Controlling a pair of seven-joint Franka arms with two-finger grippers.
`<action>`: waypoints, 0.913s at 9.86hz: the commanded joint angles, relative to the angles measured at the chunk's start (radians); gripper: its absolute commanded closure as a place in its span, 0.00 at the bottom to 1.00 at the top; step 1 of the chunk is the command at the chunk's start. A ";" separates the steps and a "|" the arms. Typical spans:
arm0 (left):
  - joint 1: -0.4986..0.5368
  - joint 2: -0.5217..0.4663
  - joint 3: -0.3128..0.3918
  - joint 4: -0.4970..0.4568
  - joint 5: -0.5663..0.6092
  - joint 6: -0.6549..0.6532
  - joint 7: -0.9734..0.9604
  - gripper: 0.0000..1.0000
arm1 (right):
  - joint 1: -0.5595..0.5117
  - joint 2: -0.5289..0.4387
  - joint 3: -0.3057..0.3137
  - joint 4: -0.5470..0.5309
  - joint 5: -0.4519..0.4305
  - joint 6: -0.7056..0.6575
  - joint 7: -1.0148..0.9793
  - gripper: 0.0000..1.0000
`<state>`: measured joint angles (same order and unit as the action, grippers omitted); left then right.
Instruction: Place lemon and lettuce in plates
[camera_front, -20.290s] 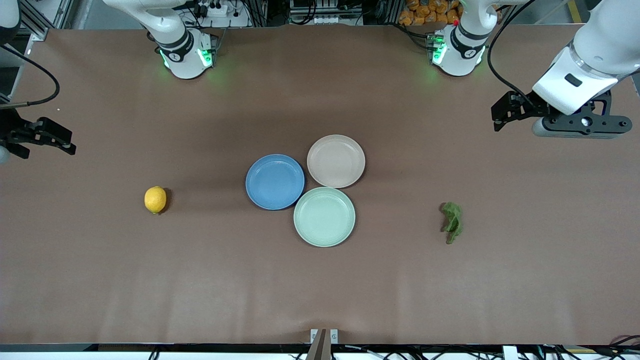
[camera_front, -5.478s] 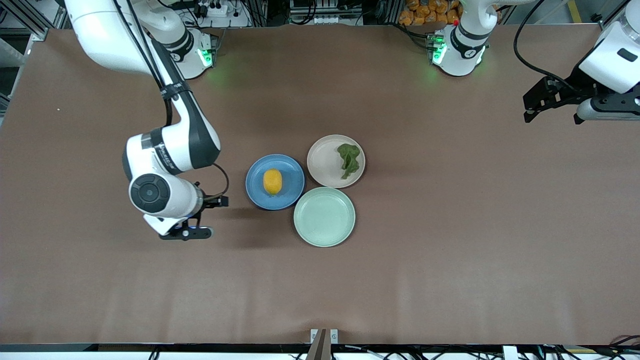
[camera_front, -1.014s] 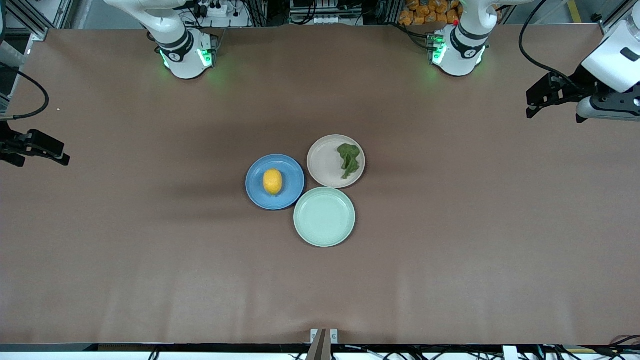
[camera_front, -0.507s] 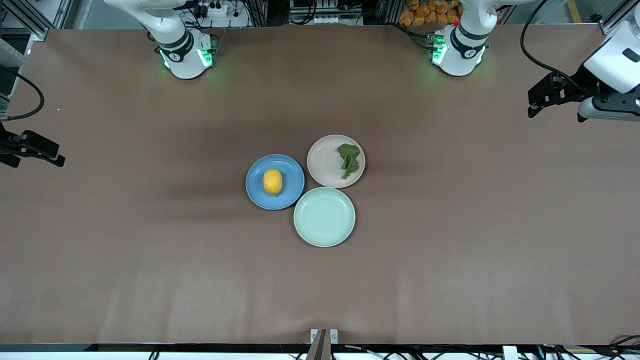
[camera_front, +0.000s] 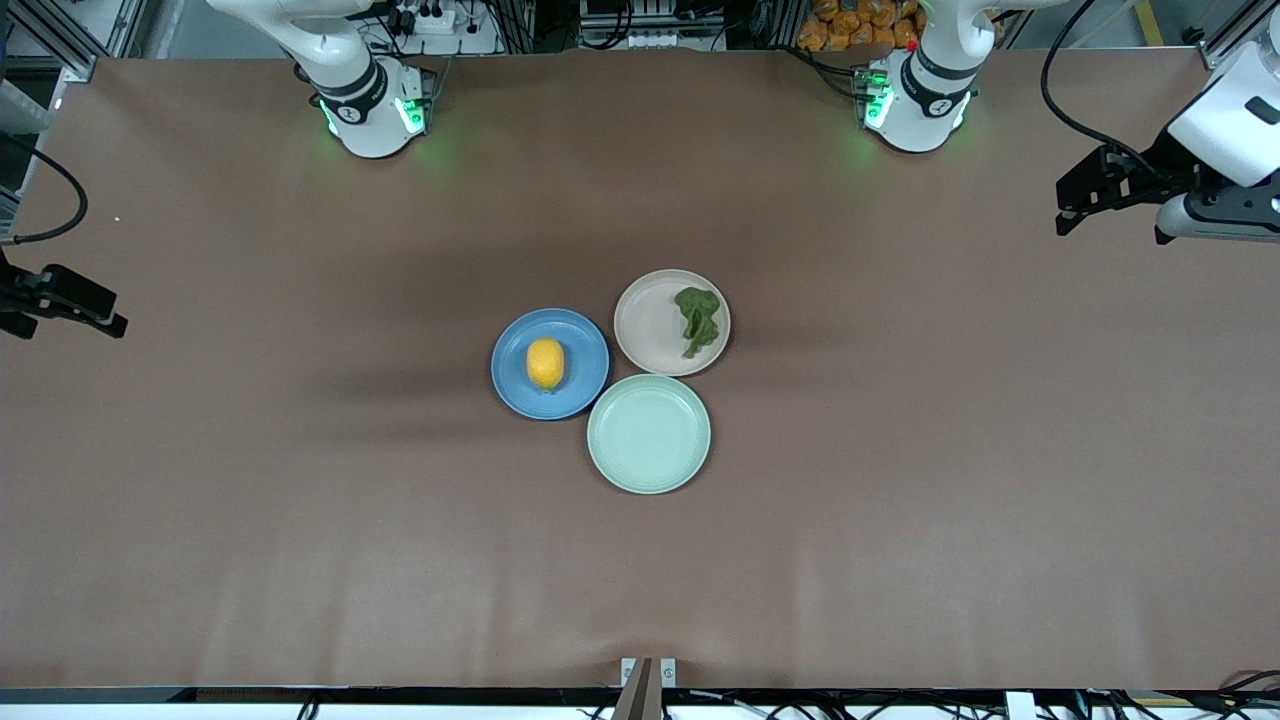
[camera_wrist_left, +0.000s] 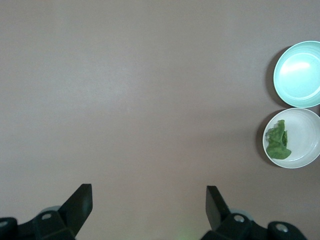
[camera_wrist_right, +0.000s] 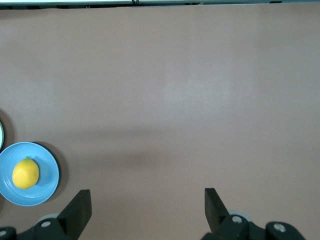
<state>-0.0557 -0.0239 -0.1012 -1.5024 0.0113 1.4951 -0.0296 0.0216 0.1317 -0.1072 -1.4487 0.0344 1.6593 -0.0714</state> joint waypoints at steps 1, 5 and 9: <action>0.005 -0.001 0.000 0.010 -0.019 -0.016 0.002 0.00 | 0.011 -0.061 -0.009 -0.076 -0.008 0.030 -0.011 0.00; 0.005 -0.001 0.000 0.010 -0.019 -0.016 0.004 0.00 | 0.020 -0.073 -0.011 -0.085 -0.010 0.030 -0.013 0.00; 0.005 0.001 0.000 0.010 -0.021 -0.016 0.004 0.00 | 0.020 -0.055 -0.008 -0.049 -0.013 0.010 -0.011 0.00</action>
<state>-0.0556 -0.0231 -0.1012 -1.5024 0.0113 1.4943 -0.0296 0.0317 0.0937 -0.1082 -1.4926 0.0331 1.6741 -0.0750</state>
